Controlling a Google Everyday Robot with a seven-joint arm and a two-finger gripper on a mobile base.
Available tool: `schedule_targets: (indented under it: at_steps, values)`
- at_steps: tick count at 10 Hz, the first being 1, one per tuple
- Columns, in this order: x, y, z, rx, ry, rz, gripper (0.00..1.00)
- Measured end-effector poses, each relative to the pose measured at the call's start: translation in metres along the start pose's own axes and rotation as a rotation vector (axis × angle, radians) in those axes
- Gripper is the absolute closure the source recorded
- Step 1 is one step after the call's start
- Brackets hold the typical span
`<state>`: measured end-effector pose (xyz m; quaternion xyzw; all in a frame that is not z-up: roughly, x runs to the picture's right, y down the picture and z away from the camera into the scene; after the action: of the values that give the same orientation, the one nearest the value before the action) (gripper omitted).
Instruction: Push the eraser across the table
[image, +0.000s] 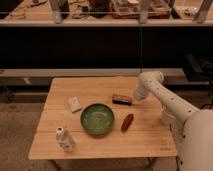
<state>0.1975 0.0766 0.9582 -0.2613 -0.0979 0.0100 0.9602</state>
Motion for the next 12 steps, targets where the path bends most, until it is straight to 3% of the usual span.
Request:
schedule_targets:
  at_steps: [5,8,12]
  values:
    - [-0.033,-0.012,0.015,-0.009,-0.037,0.029,1.00]
    - [-0.052,-0.027,0.022,0.000,-0.051,0.007,1.00]
    - [-0.087,-0.037,0.029,-0.007,-0.104,-0.017,1.00]
